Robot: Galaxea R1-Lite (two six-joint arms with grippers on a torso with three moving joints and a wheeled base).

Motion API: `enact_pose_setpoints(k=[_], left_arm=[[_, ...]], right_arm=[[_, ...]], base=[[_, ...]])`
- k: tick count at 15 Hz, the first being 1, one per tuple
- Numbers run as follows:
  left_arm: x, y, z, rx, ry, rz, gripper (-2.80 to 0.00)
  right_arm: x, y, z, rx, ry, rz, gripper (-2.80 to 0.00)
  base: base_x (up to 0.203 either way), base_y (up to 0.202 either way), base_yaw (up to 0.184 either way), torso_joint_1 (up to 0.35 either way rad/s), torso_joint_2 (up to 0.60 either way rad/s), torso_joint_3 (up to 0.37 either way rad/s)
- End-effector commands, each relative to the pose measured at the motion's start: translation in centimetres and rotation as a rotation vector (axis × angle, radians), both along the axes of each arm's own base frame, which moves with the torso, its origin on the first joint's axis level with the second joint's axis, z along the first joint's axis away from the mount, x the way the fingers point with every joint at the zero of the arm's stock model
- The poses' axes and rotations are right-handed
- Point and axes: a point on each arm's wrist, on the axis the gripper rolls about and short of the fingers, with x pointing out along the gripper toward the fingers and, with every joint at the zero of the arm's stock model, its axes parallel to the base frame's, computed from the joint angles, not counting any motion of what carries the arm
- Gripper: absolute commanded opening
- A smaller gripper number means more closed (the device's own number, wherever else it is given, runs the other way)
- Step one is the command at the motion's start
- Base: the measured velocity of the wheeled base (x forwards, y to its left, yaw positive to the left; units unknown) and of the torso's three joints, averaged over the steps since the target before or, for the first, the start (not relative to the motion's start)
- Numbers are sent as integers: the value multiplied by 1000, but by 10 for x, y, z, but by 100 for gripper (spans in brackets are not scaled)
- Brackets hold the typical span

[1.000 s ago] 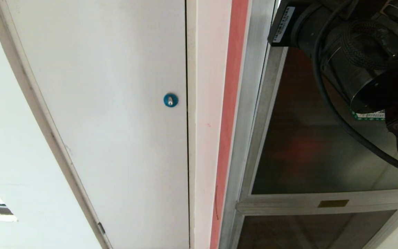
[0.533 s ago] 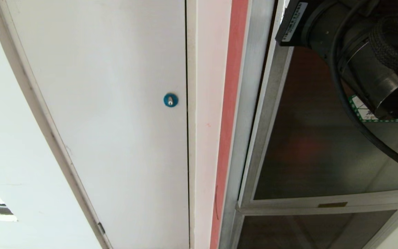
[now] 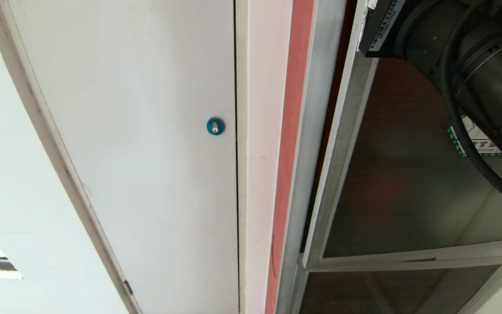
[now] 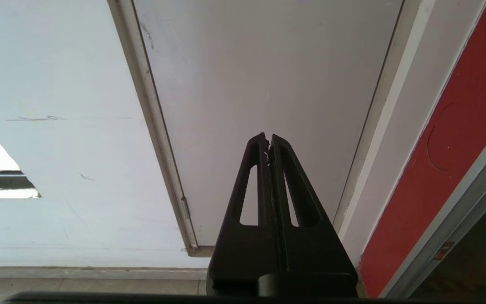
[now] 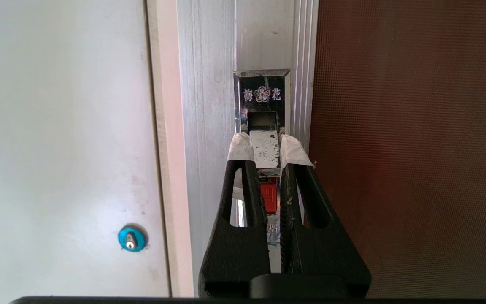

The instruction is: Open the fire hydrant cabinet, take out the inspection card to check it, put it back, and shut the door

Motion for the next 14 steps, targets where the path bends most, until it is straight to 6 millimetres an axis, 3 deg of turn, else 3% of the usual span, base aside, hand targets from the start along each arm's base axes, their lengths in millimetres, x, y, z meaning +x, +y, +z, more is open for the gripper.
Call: enact_pose_setpoints(k=[1, 13, 14], left_arm=[[0, 0, 0, 0, 3, -1, -280], [0, 0, 0, 0, 1, -1, -280], [0, 0, 0, 0, 3, 0, -280]], right_arm=[[-5, -4, 3, 13, -12, -3, -280], [-7, -6, -2, -13, 8, -4, -280], [-8, -7, -2, -11, 6, -3, 0]], base=[[0, 0, 0, 0, 0, 0], [0, 0, 0, 0, 0, 0], [0, 0, 0, 0, 0, 0]])
